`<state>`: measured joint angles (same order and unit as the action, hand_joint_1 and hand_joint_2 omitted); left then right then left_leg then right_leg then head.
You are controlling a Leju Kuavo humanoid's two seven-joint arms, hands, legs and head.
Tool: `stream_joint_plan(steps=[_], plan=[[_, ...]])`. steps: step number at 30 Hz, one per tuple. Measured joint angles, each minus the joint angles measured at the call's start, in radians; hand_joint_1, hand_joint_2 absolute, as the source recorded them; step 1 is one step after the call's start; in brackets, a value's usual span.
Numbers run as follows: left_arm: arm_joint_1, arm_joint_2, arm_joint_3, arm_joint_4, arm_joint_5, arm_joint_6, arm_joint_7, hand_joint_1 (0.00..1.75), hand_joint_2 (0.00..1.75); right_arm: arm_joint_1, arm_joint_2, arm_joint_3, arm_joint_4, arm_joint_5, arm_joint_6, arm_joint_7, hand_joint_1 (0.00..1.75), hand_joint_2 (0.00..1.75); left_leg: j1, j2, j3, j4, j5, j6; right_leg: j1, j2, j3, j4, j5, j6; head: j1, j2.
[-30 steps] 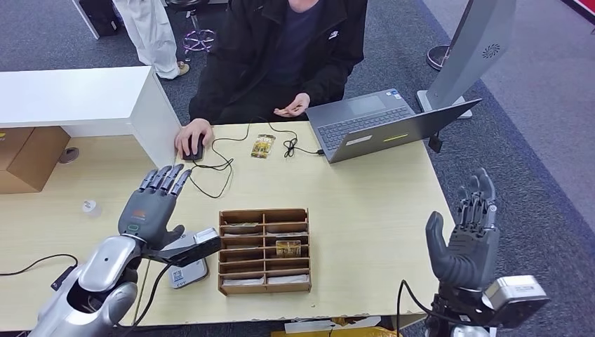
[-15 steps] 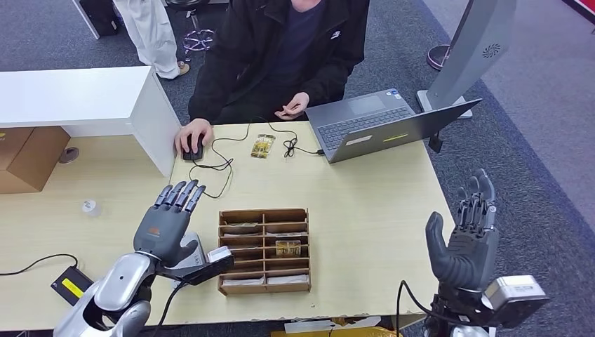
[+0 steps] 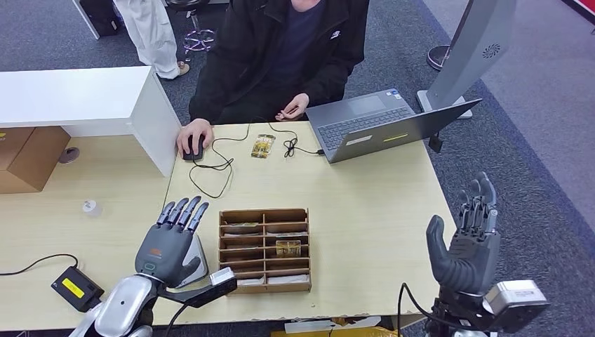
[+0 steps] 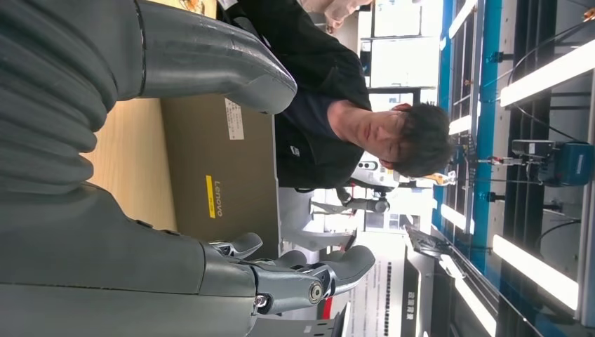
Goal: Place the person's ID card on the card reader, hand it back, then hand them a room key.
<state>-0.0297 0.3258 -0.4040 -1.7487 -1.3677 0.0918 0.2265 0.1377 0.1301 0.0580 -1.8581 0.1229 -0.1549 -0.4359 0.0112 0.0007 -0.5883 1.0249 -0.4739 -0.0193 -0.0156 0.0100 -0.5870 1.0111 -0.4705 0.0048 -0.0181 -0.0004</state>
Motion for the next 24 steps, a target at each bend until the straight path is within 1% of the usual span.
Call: stream_joint_plan(steps=[9,18,24], plan=[[0.002,-0.011,0.000,-0.009,0.007,0.003,-0.020,0.00,1.75,0.000,0.000,0.000,0.000,0.001,0.000,0.000,0.00,1.75,0.000,0.000,0.000,0.000,0.000,0.000,0.000,0.000,0.000,0.000,0.000,0.000,0.000,0.000],[-0.044,-0.026,-0.002,-0.009,0.040,0.001,-0.055,0.00,1.75,-0.007,0.000,0.000,0.001,0.000,0.002,-0.001,0.00,1.75,0.000,0.000,0.000,0.000,0.000,0.000,0.000,0.000,0.000,0.000,0.000,0.000,0.000,0.000],[-0.084,-0.032,-0.019,-0.006,0.084,0.000,-0.086,0.00,1.75,-0.020,0.000,0.003,0.003,-0.004,0.003,-0.001,0.00,1.75,0.000,0.000,0.000,0.000,0.000,0.000,0.000,0.000,0.000,0.000,0.000,0.000,0.000,0.000]])
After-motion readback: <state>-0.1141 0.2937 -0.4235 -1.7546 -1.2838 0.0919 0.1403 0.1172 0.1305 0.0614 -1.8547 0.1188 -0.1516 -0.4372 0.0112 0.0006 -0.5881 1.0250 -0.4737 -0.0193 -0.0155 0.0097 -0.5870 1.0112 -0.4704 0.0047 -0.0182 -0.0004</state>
